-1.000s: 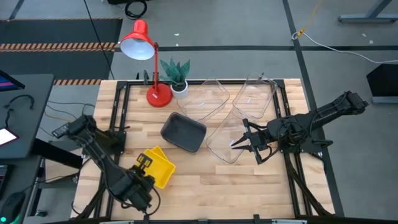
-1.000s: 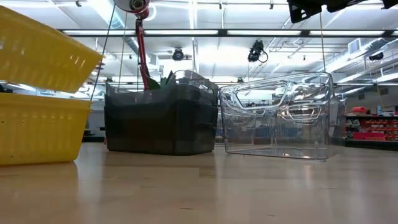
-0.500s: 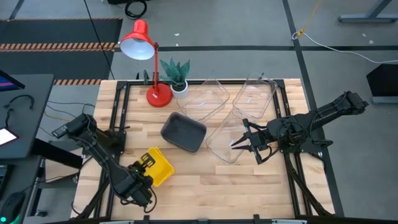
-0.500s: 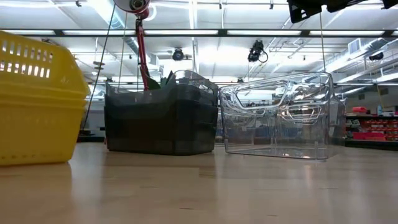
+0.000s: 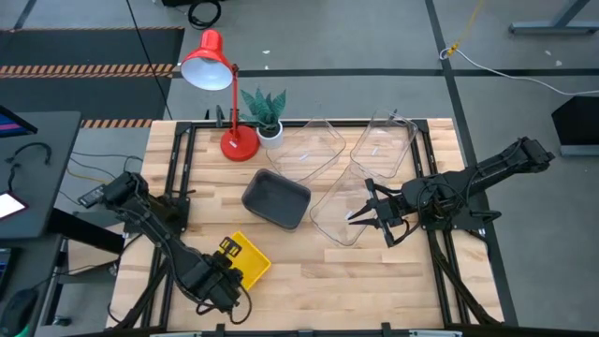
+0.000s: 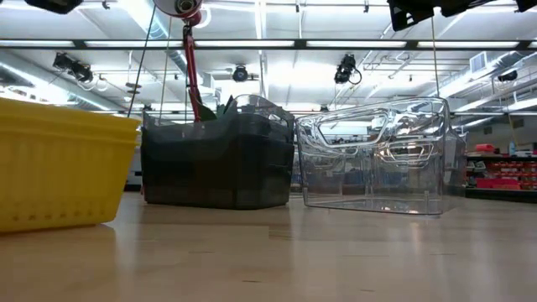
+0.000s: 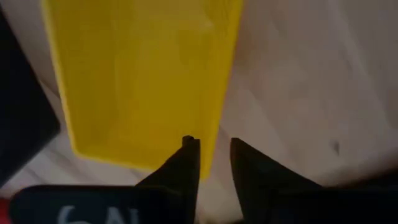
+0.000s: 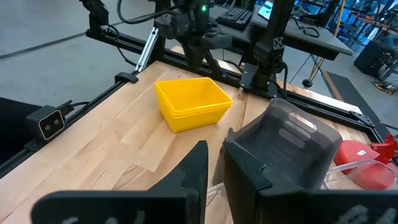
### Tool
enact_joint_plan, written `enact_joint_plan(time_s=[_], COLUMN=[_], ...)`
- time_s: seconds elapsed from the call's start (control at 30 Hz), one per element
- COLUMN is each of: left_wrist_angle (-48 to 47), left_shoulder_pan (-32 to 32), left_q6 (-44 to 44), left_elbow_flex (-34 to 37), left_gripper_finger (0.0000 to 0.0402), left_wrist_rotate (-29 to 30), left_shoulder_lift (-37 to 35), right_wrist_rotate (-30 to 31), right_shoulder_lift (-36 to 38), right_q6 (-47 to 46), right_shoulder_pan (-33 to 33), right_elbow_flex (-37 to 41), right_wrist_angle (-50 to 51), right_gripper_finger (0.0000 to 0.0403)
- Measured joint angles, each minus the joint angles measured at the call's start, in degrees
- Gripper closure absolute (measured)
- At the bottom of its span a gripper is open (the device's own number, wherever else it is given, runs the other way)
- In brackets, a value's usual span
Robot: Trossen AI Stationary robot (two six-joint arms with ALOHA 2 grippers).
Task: Stack baskets by color
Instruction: Stack the bottom transparent bin on the right transparent bin
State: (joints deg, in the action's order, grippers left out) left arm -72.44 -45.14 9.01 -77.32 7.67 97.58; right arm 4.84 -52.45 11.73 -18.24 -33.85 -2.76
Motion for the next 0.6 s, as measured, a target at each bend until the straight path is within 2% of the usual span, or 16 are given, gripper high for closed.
enact_joint_plan(time_s=[0.13, 0.27, 0.4, 0.6], left_wrist_angle=[-1.1, 0.7, 4.0, 6.9], left_shoulder_pan=[1.0, 2.3, 3.4, 5.7], left_q6=[3.1, 8.1, 11.3, 19.8], left_elbow_flex=[-1.0, -2.5, -3.0, -3.0], left_gripper_finger=[0.0271, 0.0251, 0.0251, 0.0259], left_wrist_rotate=[0.4, 6.8, 15.7, 21.6], left_shoulder_lift=[0.0, -0.5, -0.6, -0.6], right_wrist_rotate=[0.0, 0.0, 0.0, 0.0], right_shoulder_lift=[0.0, 0.0, 0.0, 0.0], right_q6=[0.0, 0.0, 0.0, -1.2], right_shoulder_pan=[0.0, 0.0, 0.0, 0.0], right_elbow_flex=[0.0, 0.0, 0.0, 0.0], right_wrist_angle=[0.0, 0.1, 0.3, 0.4], right_gripper_finger=[0.0351, 0.0351, 0.0351, 0.0351])
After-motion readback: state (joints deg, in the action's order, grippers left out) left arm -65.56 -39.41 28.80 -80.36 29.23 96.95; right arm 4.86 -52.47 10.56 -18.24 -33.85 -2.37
